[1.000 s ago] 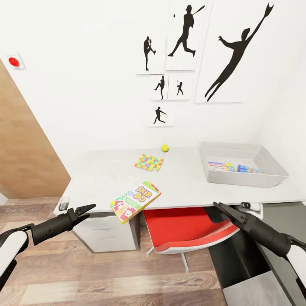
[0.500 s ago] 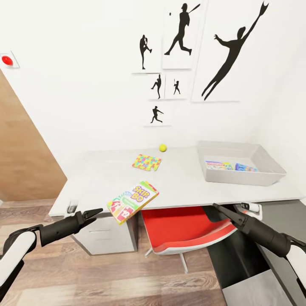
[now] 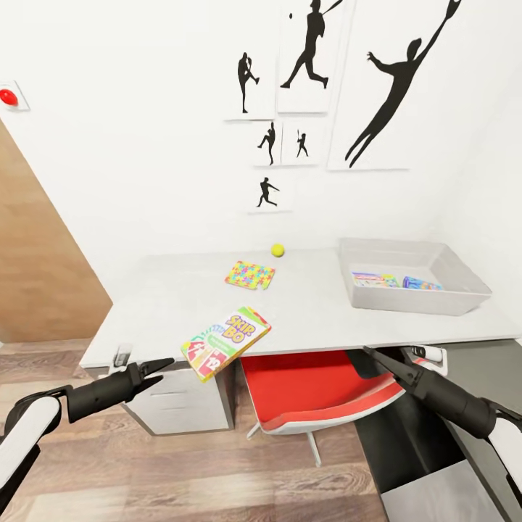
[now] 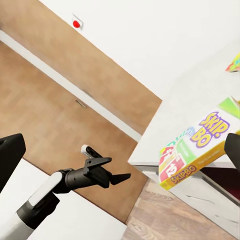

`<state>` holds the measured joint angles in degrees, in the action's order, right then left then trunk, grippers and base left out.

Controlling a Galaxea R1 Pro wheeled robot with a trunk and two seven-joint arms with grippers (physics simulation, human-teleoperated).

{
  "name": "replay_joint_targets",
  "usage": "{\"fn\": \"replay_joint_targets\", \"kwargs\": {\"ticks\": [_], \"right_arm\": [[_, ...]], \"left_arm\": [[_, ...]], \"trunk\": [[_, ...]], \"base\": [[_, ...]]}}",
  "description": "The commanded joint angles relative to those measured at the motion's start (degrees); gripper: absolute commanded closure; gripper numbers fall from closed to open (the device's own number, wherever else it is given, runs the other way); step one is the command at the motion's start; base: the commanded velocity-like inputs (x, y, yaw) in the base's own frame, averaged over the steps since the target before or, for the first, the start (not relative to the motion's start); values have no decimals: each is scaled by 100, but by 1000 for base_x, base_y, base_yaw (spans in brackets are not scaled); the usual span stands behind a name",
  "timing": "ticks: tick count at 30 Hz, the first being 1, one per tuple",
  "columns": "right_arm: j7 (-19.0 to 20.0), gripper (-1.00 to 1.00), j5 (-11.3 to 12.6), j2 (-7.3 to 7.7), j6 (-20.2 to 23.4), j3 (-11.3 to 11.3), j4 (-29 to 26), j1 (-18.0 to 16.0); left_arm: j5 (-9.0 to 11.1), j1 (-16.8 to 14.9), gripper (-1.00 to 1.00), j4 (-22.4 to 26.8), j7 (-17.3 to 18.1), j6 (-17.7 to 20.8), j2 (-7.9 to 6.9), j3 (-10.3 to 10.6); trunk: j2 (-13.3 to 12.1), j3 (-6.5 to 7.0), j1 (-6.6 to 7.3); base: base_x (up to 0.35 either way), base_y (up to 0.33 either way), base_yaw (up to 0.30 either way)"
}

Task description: Put all the toys in the child's room - the three board games (two on the bed and one on the table), the two jigsaw puzzles on the table, and the tennis ball on the table - inside the toy box on the table in the child's room.

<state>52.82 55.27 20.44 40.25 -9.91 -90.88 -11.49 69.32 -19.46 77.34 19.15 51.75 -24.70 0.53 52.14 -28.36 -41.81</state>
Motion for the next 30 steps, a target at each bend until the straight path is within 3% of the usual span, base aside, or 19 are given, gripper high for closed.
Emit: {"fn": "replay_joint_targets", "kwargs": {"ticks": [1,30], "right_arm": [[0,-100,28,2,36,-2,0,-3],[8,-100,28,-5,33,-6,0,-2]], "left_arm": [[-4,-4,-100,-7,24,28,-9,-1],[4,-5,-100,-25,27,64,-13,-18]], "trunk": [[46,-24,-23],[1209,-541,-660]], "base": [[0,0,0],[0,0,-2]]}}
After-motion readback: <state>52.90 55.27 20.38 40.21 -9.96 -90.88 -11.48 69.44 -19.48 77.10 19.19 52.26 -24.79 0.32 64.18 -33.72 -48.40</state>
